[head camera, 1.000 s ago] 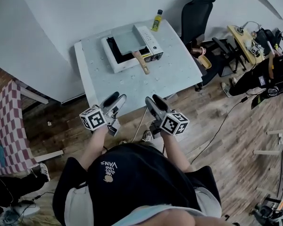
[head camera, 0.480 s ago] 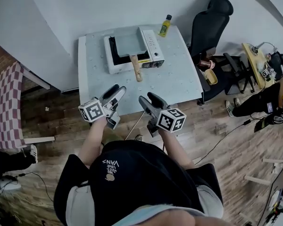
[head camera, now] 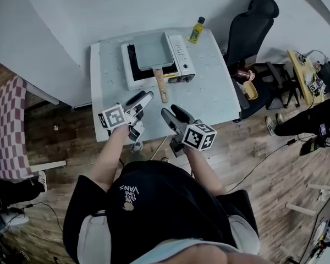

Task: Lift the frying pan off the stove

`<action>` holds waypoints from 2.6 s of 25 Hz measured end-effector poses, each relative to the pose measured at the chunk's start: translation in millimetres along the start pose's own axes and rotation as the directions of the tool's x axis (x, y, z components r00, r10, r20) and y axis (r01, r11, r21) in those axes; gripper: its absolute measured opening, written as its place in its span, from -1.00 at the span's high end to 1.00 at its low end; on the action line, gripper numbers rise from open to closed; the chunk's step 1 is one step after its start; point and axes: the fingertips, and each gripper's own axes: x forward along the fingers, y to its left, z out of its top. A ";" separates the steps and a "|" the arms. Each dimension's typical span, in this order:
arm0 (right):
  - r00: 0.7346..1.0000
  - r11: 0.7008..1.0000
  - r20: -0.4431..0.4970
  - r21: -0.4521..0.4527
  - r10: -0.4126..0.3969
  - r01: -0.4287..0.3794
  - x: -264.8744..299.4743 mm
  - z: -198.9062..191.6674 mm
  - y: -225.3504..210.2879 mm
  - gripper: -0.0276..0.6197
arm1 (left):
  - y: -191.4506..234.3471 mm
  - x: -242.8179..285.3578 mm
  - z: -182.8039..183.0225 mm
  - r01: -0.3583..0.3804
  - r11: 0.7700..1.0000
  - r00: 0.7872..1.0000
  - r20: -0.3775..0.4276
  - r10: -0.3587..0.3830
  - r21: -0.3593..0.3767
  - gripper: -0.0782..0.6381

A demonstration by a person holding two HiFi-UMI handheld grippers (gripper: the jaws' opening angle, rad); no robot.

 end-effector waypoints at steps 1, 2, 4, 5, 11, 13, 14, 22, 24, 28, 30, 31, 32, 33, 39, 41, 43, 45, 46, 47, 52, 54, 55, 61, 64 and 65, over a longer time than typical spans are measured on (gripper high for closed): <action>1.000 1.000 0.011 0.013 -0.007 0.006 4.7 2.8 -1.3 0.21 | 3.8 7.1 3.2 0.009 1.000 1.000 -0.015 -0.009 -0.014 -0.02; 1.000 1.000 0.023 0.027 -0.015 0.014 8.9 5.2 -2.9 0.21 | 8.4 13.4 5.6 0.015 0.999 0.999 -0.030 -0.016 -0.030 -0.02; 0.998 0.998 0.044 0.055 -0.035 0.032 15.9 9.3 -6.8 0.21 | 19.5 24.0 9.0 0.018 0.998 0.998 -0.057 -0.022 -0.067 -0.03; 0.998 0.997 0.052 0.067 -0.043 0.040 19.1 11.1 -8.5 0.21 | 24.9 28.8 10.6 0.018 0.996 0.997 -0.069 -0.024 -0.084 -0.04; 0.994 0.991 0.082 0.117 -0.068 0.058 35.8 17.8 -13.6 0.21 | 45.7 52.4 16.0 0.033 0.974 0.993 -0.101 -0.057 -0.224 -0.04; 0.993 0.990 0.085 0.119 -0.086 0.075 39.6 18.5 -16.2 0.24 | 50.8 60.4 18.6 0.050 0.972 0.990 -0.114 -0.078 -0.229 -0.05; 0.992 0.989 0.087 0.122 -0.094 0.083 40.9 19.1 -17.7 0.27 | 53.3 64.3 18.9 0.052 0.965 0.990 -0.114 -0.084 -0.256 -0.04; 0.987 0.976 0.106 0.193 -0.121 0.099 43.6 19.1 -26.4 0.44 | 72.5 95.1 20.9 0.064 0.937 0.987 -0.114 -0.109 -0.344 -0.04; 0.987 0.974 0.109 0.203 -0.122 0.098 44.0 19.5 -26.9 0.45 | 73.7 102.6 20.5 0.072 0.933 0.985 -0.119 -0.122 -0.352 -0.04; 0.987 0.970 0.116 0.228 -0.110 0.082 44.9 17.6 -25.4 0.49 | 71.9 112.8 14.6 0.078 0.914 0.981 -0.134 -0.142 -0.397 -0.04; 0.986 0.968 0.126 0.239 -0.106 0.073 44.0 17.3 -24.5 0.49 | 72.4 117.0 13.3 0.086 0.910 0.979 -0.135 -0.153 -0.406 -0.04; 0.986 0.968 0.133 0.243 -0.106 0.071 43.6 17.4 -24.1 0.50 | 73.2 118.9 13.2 0.089 0.909 0.979 -0.134 -0.156 -0.408 -0.04; 0.985 0.967 0.138 0.244 -0.106 0.070 43.4 17.7 -23.9 0.50 | 72.9 121.0 13.4 0.091 0.906 0.978 -0.134 -0.159 -0.412 -0.04; 0.984 0.967 0.142 0.244 -0.108 0.071 43.6 17.9 -24.1 0.50 | 72.1 123.1 13.4 0.089 0.900 0.978 -0.132 -0.159 -0.427 -0.04; 0.982 0.970 0.135 0.225 -0.130 0.097 44.0 15.4 -26.2 0.51 | 73.8 131.2 9.2 0.076 0.893 0.974 -0.157 -0.161 -0.444 0.13; 0.981 0.969 0.132 0.219 -0.142 0.111 44.1 12.8 -27.2 0.52 | 77.2 130.9 7.0 0.066 0.889 0.974 -0.164 -0.156 -0.454 0.25; 0.979 0.968 0.130 0.215 -0.157 0.127 44.3 9.4 -28.3 0.53 | 78.3 129.8 5.3 0.058 0.887 0.973 -0.174 -0.154 -0.459 0.28; 0.976 0.966 0.135 0.218 -0.172 0.140 44.4 7.0 -29.0 0.54 | 78.3 129.1 4.9 0.052 0.887 0.971 -0.184 -0.152 -0.458 0.31; 0.974 0.964 0.141 0.221 -0.179 0.145 44.5 6.4 -28.9 0.54 | 78.4 128.8 5.4 0.052 0.891 0.970 -0.188 -0.152 -0.451 0.32; 0.972 0.963 0.146 0.223 -0.186 0.150 44.5 5.8 -28.6 0.55 | 77.7 128.4 5.7 0.053 0.892 0.970 -0.190 -0.153 -0.449 0.33; 0.961 0.954 0.177 0.249 -0.213 0.166 42.4 1.5 -28.4 0.57 | 75.4 126.1 4.1 0.051 0.904 0.967 -0.204 -0.151 -0.424 0.38; 0.956 0.951 0.186 0.255 -0.226 0.175 42.5 0.0 -28.7 0.57 | 76.2 125.8 3.5 0.052 0.909 0.965 -0.212 -0.152 -0.414 0.38; 0.954 0.950 0.189 0.257 -0.233 0.181 42.2 -1.2 -28.2 0.57 | 75.8 125.1 2.8 0.054 0.910 0.964 -0.218 -0.155 -0.411 0.38; 0.940 0.942 0.219 0.273 -0.261 0.198 36.1 -10.3 -24.6 0.58 | 70.9 120.6 -8.9 0.044 0.917 0.946 -0.278 -0.166 -0.395 0.38; 0.939 0.943 0.225 0.268 -0.260 0.197 29.2 -14.7 -20.8 0.58 | 66.9 114.6 -13.7 0.039 0.929 0.941 -0.300 -0.159 -0.369 0.38; 0.940 0.945 0.225 0.265 -0.256 0.194 26.4 -15.4 -19.7 0.59 | 65.1 112.5 -15.0 0.038 0.930 0.940 -0.302 -0.157 -0.365 0.38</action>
